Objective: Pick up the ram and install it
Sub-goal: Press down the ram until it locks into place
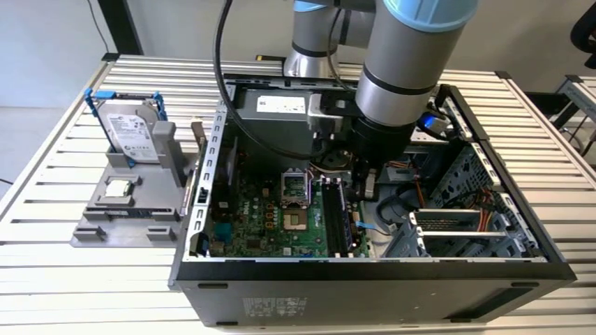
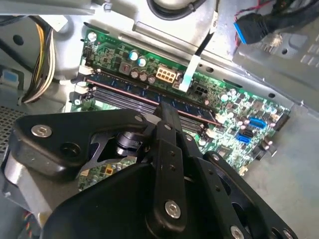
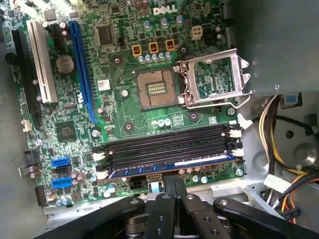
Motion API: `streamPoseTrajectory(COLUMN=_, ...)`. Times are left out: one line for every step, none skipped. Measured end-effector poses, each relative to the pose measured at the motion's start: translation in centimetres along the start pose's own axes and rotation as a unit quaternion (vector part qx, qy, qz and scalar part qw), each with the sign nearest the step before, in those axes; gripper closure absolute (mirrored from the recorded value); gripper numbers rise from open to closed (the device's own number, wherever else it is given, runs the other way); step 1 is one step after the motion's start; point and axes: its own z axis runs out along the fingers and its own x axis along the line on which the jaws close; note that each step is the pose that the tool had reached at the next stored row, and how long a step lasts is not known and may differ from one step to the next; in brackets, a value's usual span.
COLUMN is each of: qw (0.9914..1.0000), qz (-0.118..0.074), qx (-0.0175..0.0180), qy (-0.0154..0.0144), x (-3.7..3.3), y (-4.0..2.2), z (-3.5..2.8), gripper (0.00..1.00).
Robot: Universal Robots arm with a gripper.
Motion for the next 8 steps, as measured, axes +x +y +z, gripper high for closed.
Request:
streamPoseTrajectory(qw=0.99998, qz=-0.006, qx=0.0003, qy=-0.0001, x=-0.01, y=0.01, z=0.03, gripper=1.00)
streamPoseTrajectory(qw=0.99994, qz=-0.011, qx=0.0009, qy=-0.0003, x=-0.02, y=0.03, z=0.09, gripper=1.00)
streamPoseTrajectory(qw=0.99989, qz=-0.015, qx=0.0015, qy=-0.0008, x=-0.03, y=0.06, z=0.25, gripper=1.00)
streamPoseTrajectory(qw=0.99984, qz=-0.018, qx=0.0018, qy=-0.0013, x=-0.02, y=0.08, z=0.41, gripper=1.00)
streamPoseTrajectory(qw=0.99978, qz=-0.021, qx=0.0022, qy=-0.0018, x=-0.02, y=0.11, z=0.59, gripper=1.00)
streamPoseTrajectory(qw=0.99975, qz=-0.022, qx=0.0026, qy=-0.0021, x=-0.03, y=0.15, z=0.78, gripper=1.00)
streamPoseTrajectory(qw=0.99971, qz=-0.024, qx=0.0028, qy=-0.0023, x=-0.04, y=0.16, z=0.96, gripper=1.00)
streamPoseTrajectory(qw=0.99966, qz=-0.026, qx=0.0031, qy=-0.0026, x=-0.06, y=0.19, z=1.14, gripper=1.00)
